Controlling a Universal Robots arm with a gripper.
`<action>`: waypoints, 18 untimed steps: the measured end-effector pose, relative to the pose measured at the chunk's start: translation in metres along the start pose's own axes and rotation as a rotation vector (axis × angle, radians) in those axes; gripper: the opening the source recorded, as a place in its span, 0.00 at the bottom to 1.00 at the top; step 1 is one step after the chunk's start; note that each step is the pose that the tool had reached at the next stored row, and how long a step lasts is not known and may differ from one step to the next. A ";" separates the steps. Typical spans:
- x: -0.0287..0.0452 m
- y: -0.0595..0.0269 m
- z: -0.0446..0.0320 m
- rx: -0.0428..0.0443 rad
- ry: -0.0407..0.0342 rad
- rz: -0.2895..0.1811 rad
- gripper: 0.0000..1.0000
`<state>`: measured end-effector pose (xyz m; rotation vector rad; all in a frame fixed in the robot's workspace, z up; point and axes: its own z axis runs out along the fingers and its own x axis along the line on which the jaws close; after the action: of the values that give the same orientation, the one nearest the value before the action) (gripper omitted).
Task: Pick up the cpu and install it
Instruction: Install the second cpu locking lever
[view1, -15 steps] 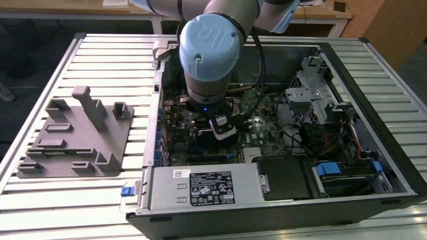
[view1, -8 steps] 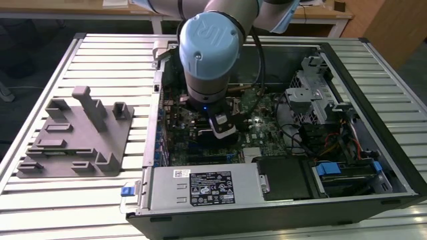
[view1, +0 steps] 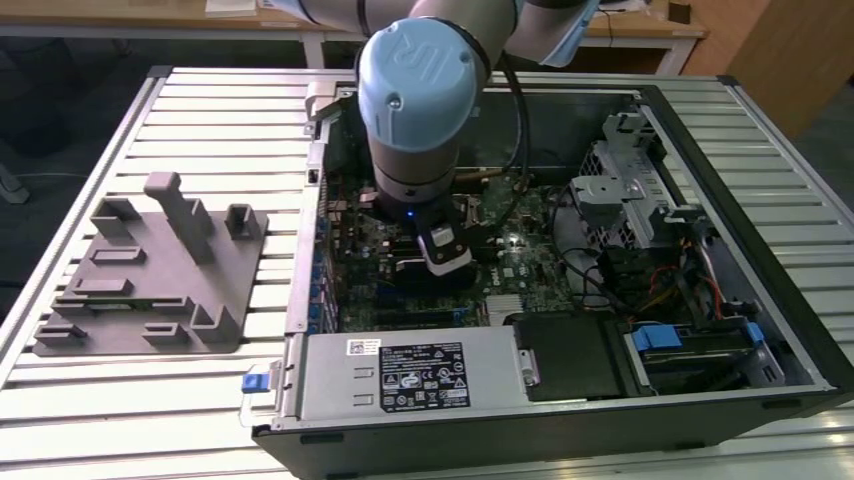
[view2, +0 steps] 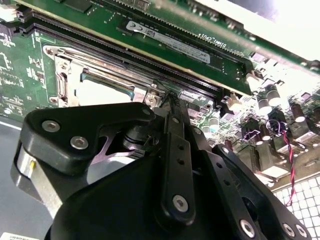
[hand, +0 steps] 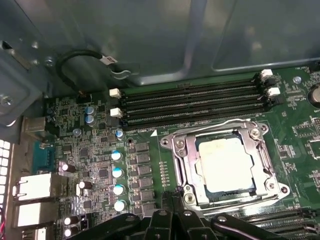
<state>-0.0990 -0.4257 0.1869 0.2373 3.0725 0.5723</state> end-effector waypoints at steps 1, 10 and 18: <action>0.0001 0.0005 0.0001 0.0031 -0.0010 0.001 0.11; 0.0006 0.0057 -0.0038 0.0196 -0.0081 0.012 0.11; 0.0005 0.0108 -0.0018 0.0293 -0.0124 0.019 0.11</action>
<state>-0.0980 -0.4163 0.1924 0.2702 3.0718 0.5247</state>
